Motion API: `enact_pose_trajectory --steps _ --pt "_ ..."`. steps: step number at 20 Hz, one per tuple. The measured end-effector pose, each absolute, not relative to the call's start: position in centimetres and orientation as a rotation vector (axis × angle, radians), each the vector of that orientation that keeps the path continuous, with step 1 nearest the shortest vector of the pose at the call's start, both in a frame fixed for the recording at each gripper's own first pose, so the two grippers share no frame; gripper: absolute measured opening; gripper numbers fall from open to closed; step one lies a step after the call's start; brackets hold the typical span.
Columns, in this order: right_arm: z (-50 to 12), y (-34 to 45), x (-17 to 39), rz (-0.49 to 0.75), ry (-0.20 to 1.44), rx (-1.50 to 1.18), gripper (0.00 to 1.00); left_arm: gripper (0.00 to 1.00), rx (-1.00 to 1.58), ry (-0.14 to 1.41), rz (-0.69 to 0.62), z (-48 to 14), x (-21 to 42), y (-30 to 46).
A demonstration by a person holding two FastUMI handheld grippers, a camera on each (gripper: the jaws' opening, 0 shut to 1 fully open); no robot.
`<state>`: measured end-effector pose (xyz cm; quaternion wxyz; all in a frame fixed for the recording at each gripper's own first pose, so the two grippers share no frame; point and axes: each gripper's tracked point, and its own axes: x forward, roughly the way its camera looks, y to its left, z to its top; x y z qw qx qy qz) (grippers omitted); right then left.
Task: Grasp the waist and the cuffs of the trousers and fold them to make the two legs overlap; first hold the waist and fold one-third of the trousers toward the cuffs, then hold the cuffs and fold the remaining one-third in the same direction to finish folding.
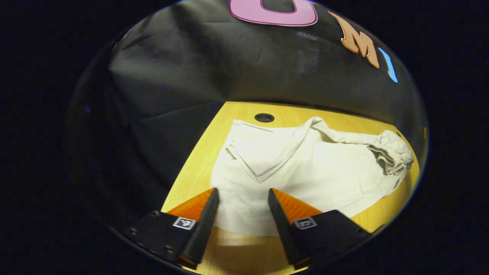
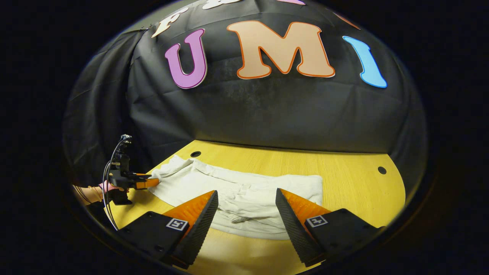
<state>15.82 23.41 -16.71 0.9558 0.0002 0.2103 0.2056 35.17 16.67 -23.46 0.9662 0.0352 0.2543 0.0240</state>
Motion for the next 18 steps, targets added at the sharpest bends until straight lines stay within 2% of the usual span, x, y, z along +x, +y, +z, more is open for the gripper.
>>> enact_pose_trajectory --steps 2,3,5,6,7,8,9,11,12,14,15,16,18 --pt "-16.5 23.1 15.7 0.407 0.431 0.011 0.97 0.36 0.047 0.5 0.039 -23.6 35.8 15.4" --pt "-16.3 22.8 15.7 0.402 0.429 0.01 0.97 0.1 0.04 0.501 0.05 -23.9 35.8 15.1" --pt "-15.9 22.3 15.7 0.393 0.42 0.005 0.96 0.0 0.019 0.486 0.077 -23.4 36.1 15.1" --pt "-15.8 22.0 15.7 0.39 0.419 0.002 0.96 0.0 0.006 0.484 0.094 -23.3 36.1 15.2" --pt "-15.7 21.6 15.7 0.383 0.421 -0.004 0.92 0.0 -0.012 0.477 0.118 -23.1 36.1 15.2" --pt "-15.6 21.2 15.6 0.377 0.42 -0.008 0.96 0.0 -0.03 0.452 0.139 -22.4 36.2 15.1" --pt "-15.6 20.8 15.6 0.371 0.422 -0.013 0.96 0.0 -0.053 0.418 0.147 -21.2 36.3 14.7" --pt "-15.5 20.2 15.7 0.361 0.421 -0.02 0.92 0.0 -0.107 0.378 0.127 -19.4 36.8 13.3" --pt "-15.4 20.0 15.7 0.357 0.42 -0.02 0.96 0.0 -0.125 0.366 0.117 -18.6 37.0 12.5" --pt "-15.2 19.7 15.7 0.353 0.417 -0.014 0.97 0.0 -0.121 0.333 0.101 -16.9 37.3 10.4" --pt "-14.9 19.4 15.7 0.35 0.412 -0.014 0.92 0.0 -0.112 0.321 0.086 -16.2 37.5 9.3" --pt "-14.7 19.1 15.6 0.348 0.409 -0.014 0.97 0.0 -0.105 0.307 0.064 -15.2 37.5 7.9" --pt "-14.5 18.5 15.6 0.345 0.405 -0.01 0.96 0.0 -0.115 0.281 0.007 -13.2 37.7 4.2"
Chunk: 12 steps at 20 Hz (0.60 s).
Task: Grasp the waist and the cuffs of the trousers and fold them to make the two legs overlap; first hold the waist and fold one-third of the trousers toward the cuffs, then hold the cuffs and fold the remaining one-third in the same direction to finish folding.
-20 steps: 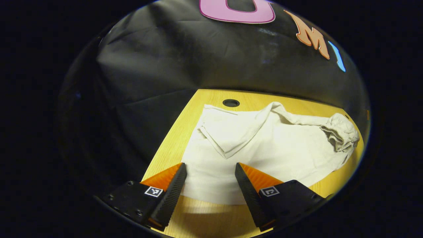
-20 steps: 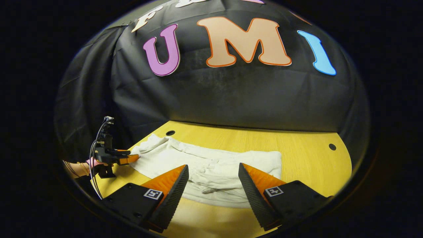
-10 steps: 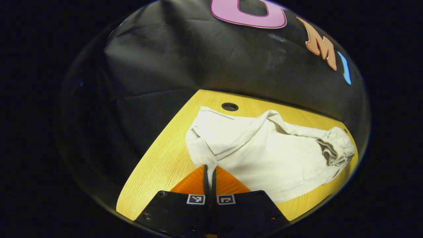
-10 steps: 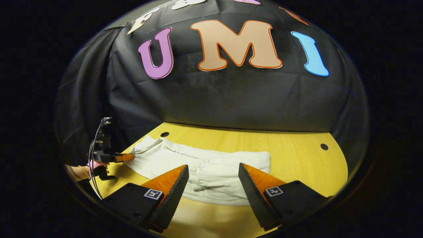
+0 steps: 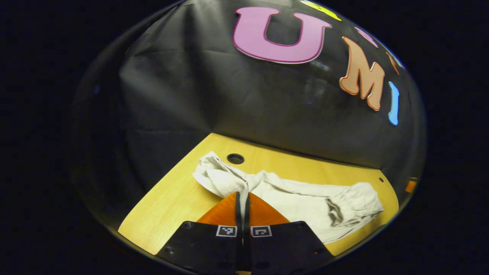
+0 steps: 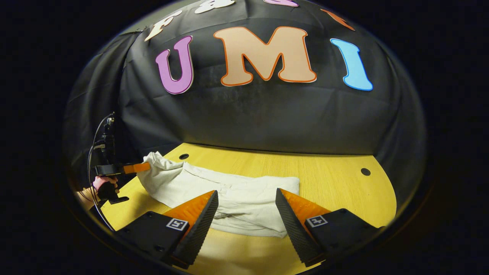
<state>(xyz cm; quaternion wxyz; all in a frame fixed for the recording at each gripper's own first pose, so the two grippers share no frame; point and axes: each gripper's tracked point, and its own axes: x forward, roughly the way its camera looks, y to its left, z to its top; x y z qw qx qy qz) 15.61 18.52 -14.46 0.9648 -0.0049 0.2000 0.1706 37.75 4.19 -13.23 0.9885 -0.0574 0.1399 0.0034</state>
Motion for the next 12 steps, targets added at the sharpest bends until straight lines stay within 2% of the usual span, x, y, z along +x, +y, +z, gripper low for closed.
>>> enact_pose_trajectory --steps 9,10,11,12 --pt "-13.4 14.6 15.1 0.329 0.405 -0.027 0.96 0.0 -0.08 0.229 -0.21 -8.5 38.5 -12.6" --pt "-13.0 14.0 15.3 0.323 0.399 -0.024 0.92 0.0 -0.065 0.231 -0.235 -8.1 38.4 -14.4" --pt "-12.8 13.7 15.2 0.317 0.394 -0.019 0.96 0.0 -0.06 0.23 -0.256 -7.7 38.5 -16.2" --pt "-12.6 13.1 15.1 0.31 0.389 -0.012 0.92 0.0 -0.059 0.233 -0.285 -7.5 38.4 -18.3"
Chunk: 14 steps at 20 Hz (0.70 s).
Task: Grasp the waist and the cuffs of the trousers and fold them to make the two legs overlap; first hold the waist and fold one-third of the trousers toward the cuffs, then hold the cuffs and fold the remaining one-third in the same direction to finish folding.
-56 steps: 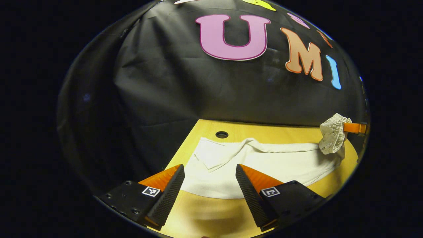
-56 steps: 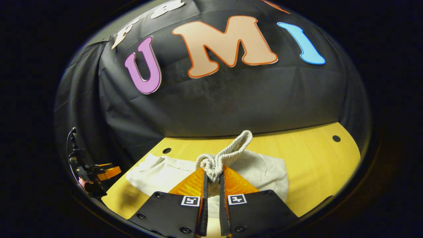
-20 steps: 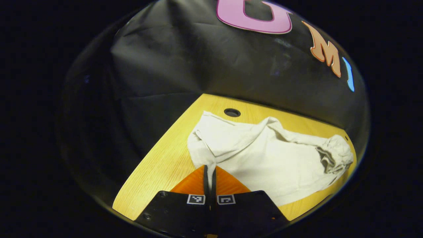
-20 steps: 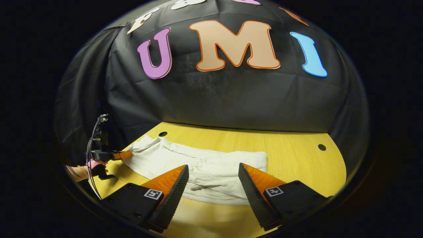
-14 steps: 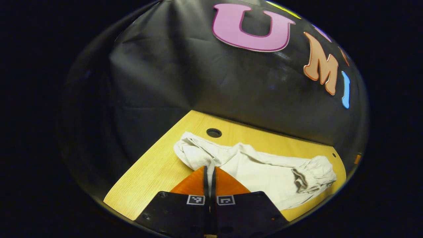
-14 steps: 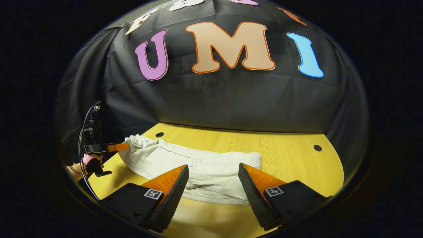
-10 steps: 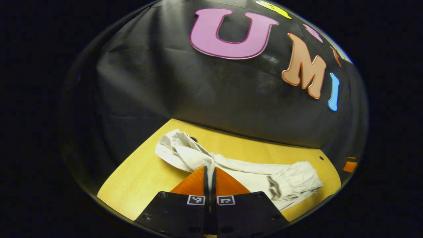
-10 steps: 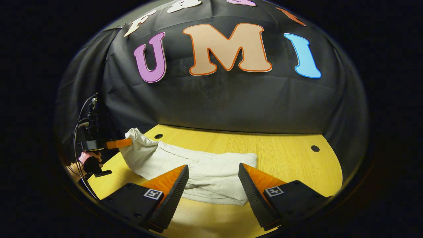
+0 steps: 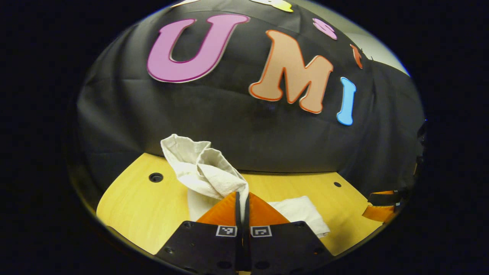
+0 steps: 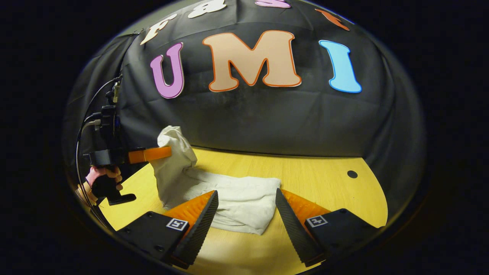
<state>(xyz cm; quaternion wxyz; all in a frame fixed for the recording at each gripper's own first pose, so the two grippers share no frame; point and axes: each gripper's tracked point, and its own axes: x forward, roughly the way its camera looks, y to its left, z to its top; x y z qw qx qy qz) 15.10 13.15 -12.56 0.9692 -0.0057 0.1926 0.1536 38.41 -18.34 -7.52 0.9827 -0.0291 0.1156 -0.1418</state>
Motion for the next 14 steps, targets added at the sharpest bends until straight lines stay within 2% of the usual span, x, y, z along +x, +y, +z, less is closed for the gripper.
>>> enact_pose_trajectory --steps 1,8,11,12,13,14 --pt "-12.3 12.5 15.2 0.303 0.385 -0.004 0.96 0.0 -0.059 0.237 -0.313 -7.7 38.1 -20.6" --pt "-11.5 7.6 14.9 0.245 0.385 -0.002 0.96 0.0 0.008 0.309 -0.427 -12.7 36.9 -31.3" --pt "-11.7 6.0 14.2 0.225 0.395 -0.01 0.96 0.02 0.026 0.405 -0.435 -16.9 35.5 -33.1" --pt "-11.7 5.6 13.9 0.222 0.396 -0.011 0.92 0.03 0.02 0.427 -0.448 -18.0 35.0 -33.7" --pt "-11.5 5.3 13.6 0.219 0.396 -0.01 0.92 0.0 0.018 0.444 -0.459 -18.8 34.8 -34.2" --pt "-11.4 5.1 13.4 0.218 0.396 -0.008 0.96 0.09 0.018 0.473 -0.483 -19.6 34.3 -34.7"
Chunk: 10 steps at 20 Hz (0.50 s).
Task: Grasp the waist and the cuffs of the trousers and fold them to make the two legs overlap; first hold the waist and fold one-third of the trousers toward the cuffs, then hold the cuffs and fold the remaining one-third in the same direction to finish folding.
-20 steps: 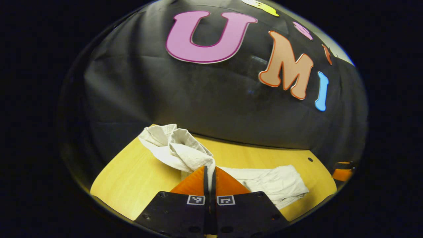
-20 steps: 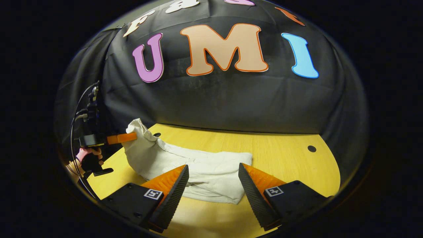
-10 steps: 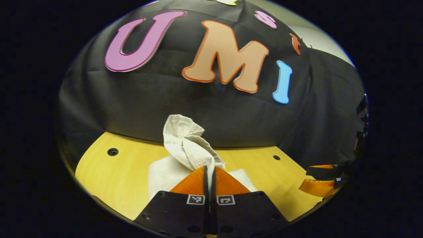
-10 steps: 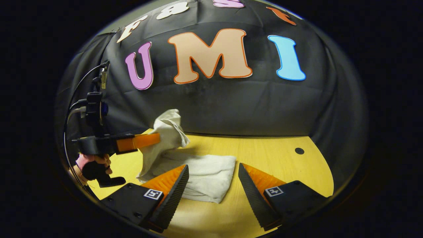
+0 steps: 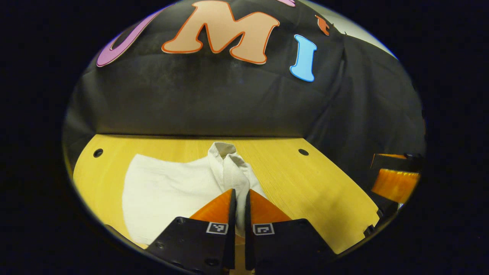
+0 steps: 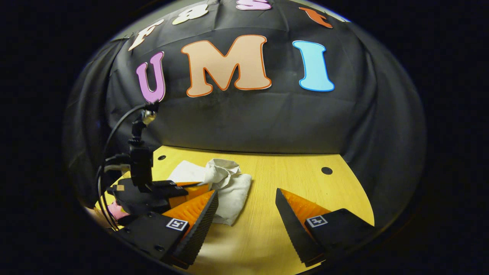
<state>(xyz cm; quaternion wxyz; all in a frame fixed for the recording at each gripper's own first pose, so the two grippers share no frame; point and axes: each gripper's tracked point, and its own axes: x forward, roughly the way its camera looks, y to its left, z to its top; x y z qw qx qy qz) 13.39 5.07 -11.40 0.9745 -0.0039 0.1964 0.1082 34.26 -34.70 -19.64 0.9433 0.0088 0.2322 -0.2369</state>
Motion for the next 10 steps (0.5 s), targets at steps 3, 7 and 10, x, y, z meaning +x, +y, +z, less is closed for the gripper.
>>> enact_pose_trajectory --steps 3,7,10 --pt "-10.6 4.6 12.8 0.216 0.383 0.003 0.92 0.54 0.019 0.461 -0.544 -18.9 31.8 -35.9" --pt "-9.2 4.8 11.9 0.229 0.355 0.039 0.96 0.95 0.082 0.392 -0.517 -15.6 29.9 -34.3" --pt "-8.1 5.1 10.8 0.245 0.323 0.051 0.96 0.95 0.103 0.354 -0.469 -13.0 28.0 -31.5"
